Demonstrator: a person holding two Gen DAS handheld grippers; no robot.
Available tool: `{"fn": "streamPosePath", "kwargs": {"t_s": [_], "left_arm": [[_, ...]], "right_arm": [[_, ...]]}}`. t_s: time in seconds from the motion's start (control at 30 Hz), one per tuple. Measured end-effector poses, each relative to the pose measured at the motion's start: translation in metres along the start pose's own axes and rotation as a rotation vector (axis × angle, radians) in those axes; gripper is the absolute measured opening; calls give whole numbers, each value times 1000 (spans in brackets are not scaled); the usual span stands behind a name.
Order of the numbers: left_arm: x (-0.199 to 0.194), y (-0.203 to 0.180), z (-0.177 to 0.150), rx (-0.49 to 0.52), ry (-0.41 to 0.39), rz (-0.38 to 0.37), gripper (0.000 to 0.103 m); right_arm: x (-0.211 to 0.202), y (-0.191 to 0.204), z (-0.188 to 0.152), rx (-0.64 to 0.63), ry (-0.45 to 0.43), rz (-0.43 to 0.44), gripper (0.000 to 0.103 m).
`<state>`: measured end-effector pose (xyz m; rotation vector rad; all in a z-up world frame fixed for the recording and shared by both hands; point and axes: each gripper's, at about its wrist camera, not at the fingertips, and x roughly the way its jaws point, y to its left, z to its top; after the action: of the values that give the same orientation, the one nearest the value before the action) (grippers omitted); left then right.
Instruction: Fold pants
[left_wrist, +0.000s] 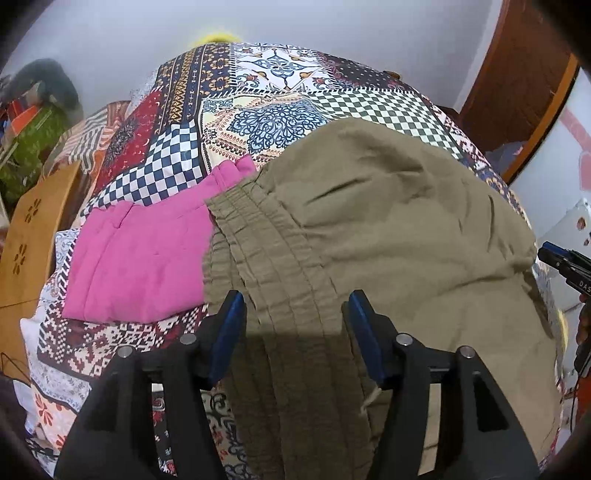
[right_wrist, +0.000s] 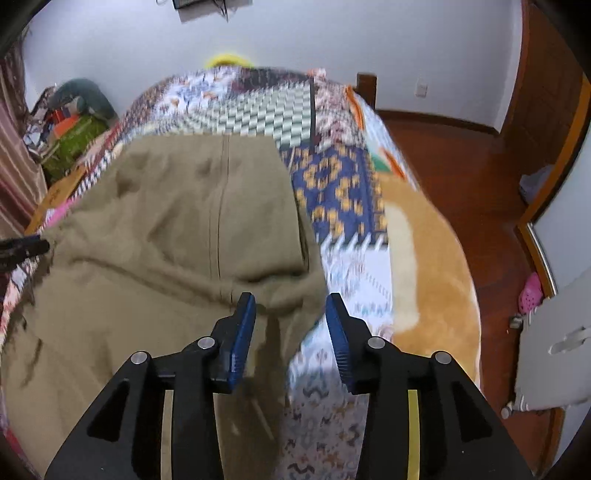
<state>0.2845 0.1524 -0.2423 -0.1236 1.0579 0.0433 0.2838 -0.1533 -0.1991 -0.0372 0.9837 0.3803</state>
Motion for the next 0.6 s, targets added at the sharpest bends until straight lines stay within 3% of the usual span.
{"fn": "streamPosePath", "kwargs": {"t_s": [0.17, 0.33, 0.37, 0.43, 0.6], "left_arm": [[18, 3, 11, -19, 26, -11, 60], [24, 0, 15, -11, 1, 3, 62], [24, -1, 16, -3, -10, 14, 61], [25, -3, 17, 16, -22, 27, 56], [26, -7, 20, 58, -40, 60, 45]], "right_arm": [[24, -1, 19, 20, 11, 33, 36], [52, 2, 25, 25, 52, 82, 36], [53, 3, 24, 25, 46, 80, 33], [53, 4, 24, -2, 33, 36, 17], [52, 13, 21, -93, 20, -22, 13]]}}
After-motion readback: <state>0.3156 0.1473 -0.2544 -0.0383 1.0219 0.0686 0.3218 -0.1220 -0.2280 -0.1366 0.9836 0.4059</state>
